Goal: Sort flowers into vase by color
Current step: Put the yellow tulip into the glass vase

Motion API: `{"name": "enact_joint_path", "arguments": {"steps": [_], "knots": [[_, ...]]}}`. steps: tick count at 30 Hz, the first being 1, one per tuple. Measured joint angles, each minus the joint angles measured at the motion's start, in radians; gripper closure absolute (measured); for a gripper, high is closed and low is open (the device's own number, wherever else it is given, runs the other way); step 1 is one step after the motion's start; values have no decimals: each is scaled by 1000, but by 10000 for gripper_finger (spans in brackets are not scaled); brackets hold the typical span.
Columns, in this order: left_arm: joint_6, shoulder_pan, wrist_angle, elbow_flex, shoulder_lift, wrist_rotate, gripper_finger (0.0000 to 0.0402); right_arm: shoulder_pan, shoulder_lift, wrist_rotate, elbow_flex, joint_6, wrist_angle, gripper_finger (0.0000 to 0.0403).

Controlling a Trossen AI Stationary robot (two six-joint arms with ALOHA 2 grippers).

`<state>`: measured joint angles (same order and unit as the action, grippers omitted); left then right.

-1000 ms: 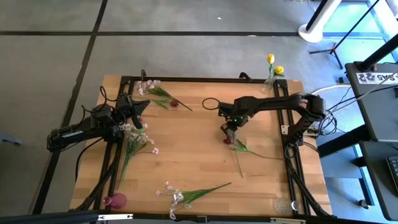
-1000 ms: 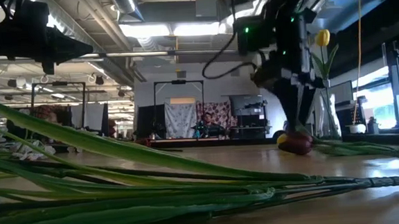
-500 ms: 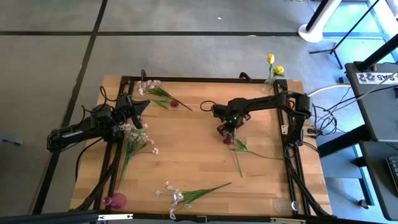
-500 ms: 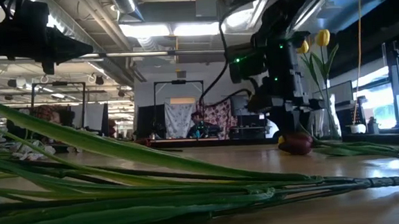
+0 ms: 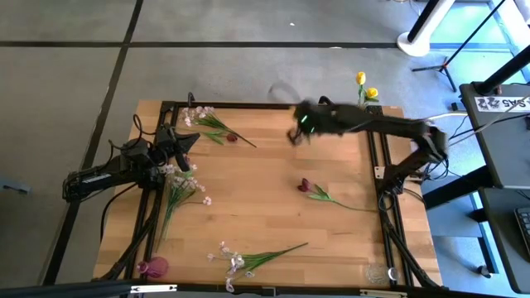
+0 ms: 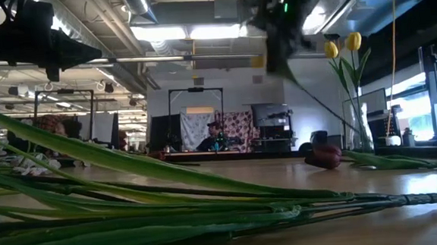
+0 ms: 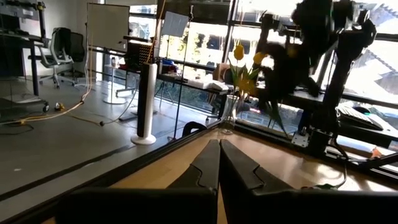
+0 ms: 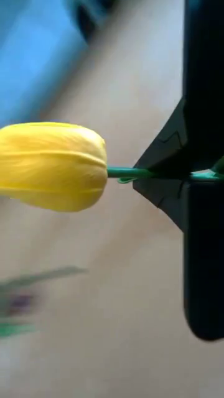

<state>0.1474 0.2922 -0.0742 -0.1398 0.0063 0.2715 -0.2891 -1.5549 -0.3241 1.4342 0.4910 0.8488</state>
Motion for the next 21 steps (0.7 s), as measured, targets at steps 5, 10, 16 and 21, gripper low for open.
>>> {"name": "enact_joint_path", "arguments": {"steps": [5,10,16,21], "knots": [[0,0,0,0,0,0,401,-90,147,-117,141,-278,-153,398],[0,0,0,0,0,0,401,-204,236,-71,202,-530,-376,398],[0,0,0,0,0,0,401,-351,284,89,204,-674,-589,399],[0,0,0,0,0,0,401,-446,283,234,203,-710,-762,400]]}}
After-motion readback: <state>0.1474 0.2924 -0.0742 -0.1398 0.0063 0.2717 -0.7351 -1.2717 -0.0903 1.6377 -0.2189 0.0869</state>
